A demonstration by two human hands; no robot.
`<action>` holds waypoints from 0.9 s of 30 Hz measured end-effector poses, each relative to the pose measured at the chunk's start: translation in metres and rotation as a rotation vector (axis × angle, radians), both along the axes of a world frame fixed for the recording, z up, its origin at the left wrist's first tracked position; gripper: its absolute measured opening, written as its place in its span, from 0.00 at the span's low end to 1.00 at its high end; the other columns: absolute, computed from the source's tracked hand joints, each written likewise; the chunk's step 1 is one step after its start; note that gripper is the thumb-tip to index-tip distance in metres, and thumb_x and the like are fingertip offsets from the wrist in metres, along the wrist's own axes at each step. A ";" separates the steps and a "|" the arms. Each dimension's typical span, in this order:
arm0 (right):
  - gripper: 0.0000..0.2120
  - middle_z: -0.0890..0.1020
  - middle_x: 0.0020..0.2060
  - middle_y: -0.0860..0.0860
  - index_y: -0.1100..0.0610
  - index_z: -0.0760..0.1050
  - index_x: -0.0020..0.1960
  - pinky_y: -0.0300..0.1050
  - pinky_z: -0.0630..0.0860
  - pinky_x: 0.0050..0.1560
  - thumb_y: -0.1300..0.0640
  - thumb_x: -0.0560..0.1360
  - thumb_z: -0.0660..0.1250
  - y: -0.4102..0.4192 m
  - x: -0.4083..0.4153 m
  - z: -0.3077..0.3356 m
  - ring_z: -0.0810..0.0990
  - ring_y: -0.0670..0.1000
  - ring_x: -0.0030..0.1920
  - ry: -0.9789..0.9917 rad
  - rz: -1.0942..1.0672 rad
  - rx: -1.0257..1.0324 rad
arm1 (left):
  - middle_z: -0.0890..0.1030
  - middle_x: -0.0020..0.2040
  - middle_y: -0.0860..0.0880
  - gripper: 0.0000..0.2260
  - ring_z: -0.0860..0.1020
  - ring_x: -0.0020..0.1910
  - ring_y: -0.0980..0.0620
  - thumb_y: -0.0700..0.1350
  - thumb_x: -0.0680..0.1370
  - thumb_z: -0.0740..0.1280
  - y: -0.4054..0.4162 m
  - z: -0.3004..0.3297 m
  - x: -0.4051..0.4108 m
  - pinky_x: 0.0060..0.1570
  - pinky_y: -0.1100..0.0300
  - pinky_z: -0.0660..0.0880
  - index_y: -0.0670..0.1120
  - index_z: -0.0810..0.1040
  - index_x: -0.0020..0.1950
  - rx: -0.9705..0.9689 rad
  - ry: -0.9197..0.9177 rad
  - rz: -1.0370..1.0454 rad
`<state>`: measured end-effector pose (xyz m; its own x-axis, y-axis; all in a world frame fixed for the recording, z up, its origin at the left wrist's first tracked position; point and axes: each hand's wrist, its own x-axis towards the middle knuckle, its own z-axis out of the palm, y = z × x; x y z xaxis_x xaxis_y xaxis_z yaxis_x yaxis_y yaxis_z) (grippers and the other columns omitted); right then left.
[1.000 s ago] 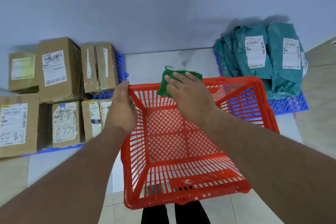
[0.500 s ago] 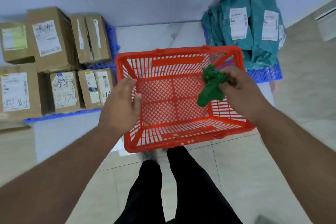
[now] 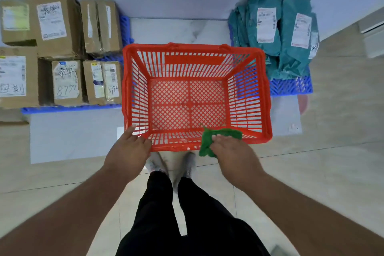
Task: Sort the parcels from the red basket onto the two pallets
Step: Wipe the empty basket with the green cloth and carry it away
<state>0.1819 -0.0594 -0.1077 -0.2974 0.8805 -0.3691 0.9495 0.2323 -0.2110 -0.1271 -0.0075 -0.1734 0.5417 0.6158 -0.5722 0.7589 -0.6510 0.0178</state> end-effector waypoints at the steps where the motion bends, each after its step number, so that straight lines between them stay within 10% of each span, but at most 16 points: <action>1: 0.19 0.88 0.58 0.60 0.60 0.88 0.52 0.59 0.84 0.60 0.68 0.62 0.81 -0.011 -0.010 -0.010 0.88 0.61 0.57 -0.011 -0.005 -0.026 | 0.84 0.65 0.48 0.19 0.80 0.67 0.46 0.53 0.82 0.65 -0.001 -0.002 0.002 0.82 0.43 0.50 0.47 0.77 0.71 0.007 0.028 0.007; 8: 0.21 0.87 0.62 0.59 0.61 0.87 0.50 0.54 0.82 0.66 0.60 0.71 0.56 -0.032 -0.081 -0.050 0.84 0.57 0.66 0.167 -0.034 0.052 | 0.83 0.67 0.51 0.20 0.79 0.69 0.48 0.56 0.84 0.63 -0.004 -0.014 0.005 0.81 0.46 0.42 0.51 0.75 0.74 0.010 0.092 0.044; 21: 0.12 0.85 0.65 0.60 0.62 0.86 0.51 0.63 0.72 0.72 0.69 0.68 0.75 -0.059 -0.048 -0.061 0.82 0.61 0.69 0.060 -0.233 0.201 | 0.85 0.62 0.54 0.17 0.79 0.68 0.53 0.58 0.85 0.58 0.005 -0.020 0.001 0.81 0.51 0.47 0.54 0.79 0.66 -0.009 0.096 0.039; 27: 0.20 0.86 0.65 0.57 0.59 0.86 0.51 0.56 0.79 0.70 0.59 0.73 0.56 -0.054 -0.097 -0.066 0.82 0.57 0.70 0.154 -0.133 0.195 | 0.84 0.65 0.52 0.18 0.77 0.70 0.51 0.58 0.85 0.58 0.009 -0.021 0.001 0.81 0.50 0.51 0.52 0.78 0.69 0.005 0.083 0.021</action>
